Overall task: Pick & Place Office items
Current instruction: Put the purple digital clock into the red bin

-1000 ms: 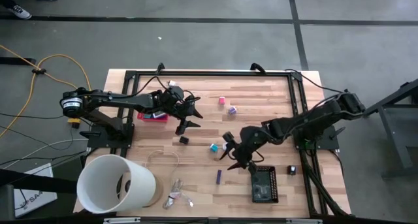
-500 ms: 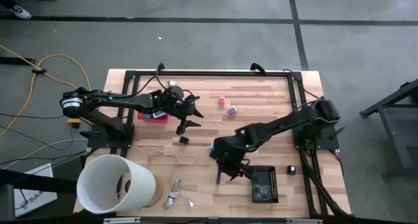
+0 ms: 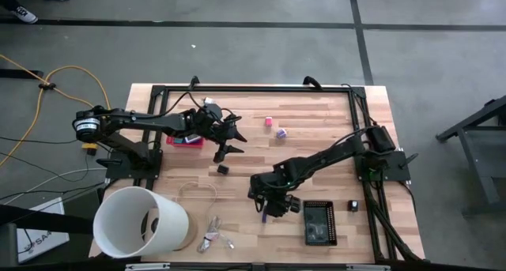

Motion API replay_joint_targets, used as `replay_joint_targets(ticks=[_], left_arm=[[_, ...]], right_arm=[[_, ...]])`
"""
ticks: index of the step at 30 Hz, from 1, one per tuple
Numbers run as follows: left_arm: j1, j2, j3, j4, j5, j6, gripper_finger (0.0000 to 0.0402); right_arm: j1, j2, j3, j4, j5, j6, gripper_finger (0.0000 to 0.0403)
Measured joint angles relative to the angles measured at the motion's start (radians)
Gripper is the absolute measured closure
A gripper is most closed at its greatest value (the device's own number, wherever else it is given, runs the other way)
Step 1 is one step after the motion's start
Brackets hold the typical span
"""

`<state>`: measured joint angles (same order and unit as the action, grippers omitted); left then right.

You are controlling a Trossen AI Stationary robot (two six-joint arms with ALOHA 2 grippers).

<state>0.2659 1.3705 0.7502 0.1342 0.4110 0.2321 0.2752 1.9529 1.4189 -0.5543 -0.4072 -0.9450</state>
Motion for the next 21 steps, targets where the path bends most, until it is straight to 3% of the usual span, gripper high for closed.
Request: replay_joint_targets(ticks=[11,21], left_arm=[[0.0,0.0,0.0,0.004,0.0,0.0,0.0208],[0.0,0.0,0.0,0.007,0.0,0.0,0.0208]], right_arm=[[0.0,0.002,-0.005,0.05,0.043,-0.051,0.0192],[0.007,0.069,-0.017,0.06,0.016,-0.045,0.0192]])
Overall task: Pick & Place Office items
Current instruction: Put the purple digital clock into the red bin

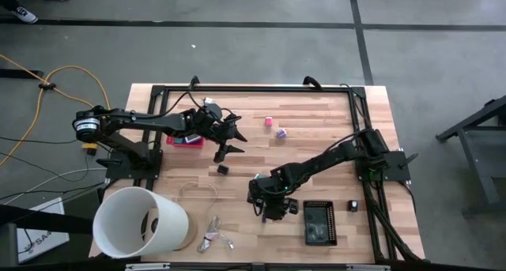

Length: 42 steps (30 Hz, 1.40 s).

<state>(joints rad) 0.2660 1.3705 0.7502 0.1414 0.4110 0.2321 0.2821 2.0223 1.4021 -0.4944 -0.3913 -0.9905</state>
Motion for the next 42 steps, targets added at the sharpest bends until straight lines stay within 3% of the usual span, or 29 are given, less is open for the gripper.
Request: replay_joint_targets(ticks=[27,42], left_arm=[[0.0,0.0,0.0,0.028,0.0,0.0,0.0208],[0.0,0.0,0.0,0.028,0.0,0.0,0.0208]], right_arm=[[-0.01,0.031,0.002,0.021,0.068,0.029,0.0193],[-0.01,0.031,0.002,0.012,0.068,0.029,0.0282]])
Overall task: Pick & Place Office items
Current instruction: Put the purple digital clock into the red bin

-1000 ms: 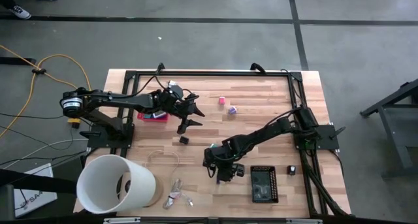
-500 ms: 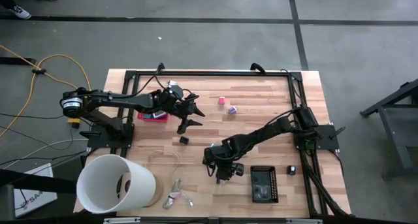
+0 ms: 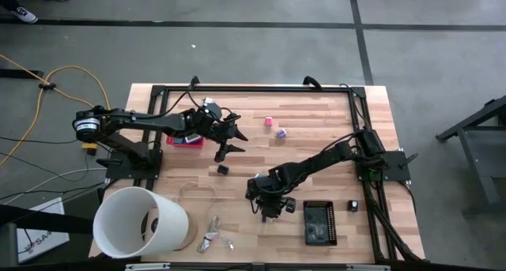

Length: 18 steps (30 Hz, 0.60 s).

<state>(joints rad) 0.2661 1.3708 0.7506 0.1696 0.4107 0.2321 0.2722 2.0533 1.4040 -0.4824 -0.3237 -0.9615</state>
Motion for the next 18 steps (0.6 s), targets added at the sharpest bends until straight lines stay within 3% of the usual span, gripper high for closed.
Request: replay_joint_targets(ticks=[18], left_arm=[[0.0,0.0,0.0,0.0,0.0,0.0,0.0208]], right_arm=[[0.0,-0.001,0.0,-0.013,0.008,0.035,0.0338]])
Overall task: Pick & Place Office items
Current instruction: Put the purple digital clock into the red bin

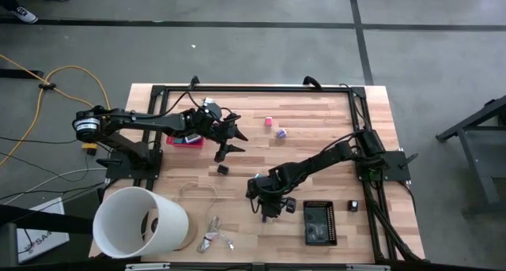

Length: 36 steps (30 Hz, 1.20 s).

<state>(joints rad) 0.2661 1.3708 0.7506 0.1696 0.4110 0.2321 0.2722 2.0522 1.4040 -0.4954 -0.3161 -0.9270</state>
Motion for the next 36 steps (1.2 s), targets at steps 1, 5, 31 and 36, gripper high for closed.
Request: replay_joint_targets(ticks=[1,5,31,36], left_arm=[[0.0,0.0,0.0,0.0,0.0,0.0,0.0208],[0.0,0.0,0.0,0.0,0.0,0.0,0.0208],[0.0,0.0,0.0,0.0,0.0,0.0,0.0208],[0.0,0.0,0.0,0.0,0.0,0.0,0.0208]], right_arm=[[0.0,0.0,0.0,-0.002,0.0,0.005,0.034],[0.0,-0.001,0.0,-0.005,0.0,0.011,0.0344],[-0.003,-0.024,0.001,0.044,0.014,0.118,0.0349],[-0.007,-0.036,0.0,0.039,0.083,0.22,0.0349]])
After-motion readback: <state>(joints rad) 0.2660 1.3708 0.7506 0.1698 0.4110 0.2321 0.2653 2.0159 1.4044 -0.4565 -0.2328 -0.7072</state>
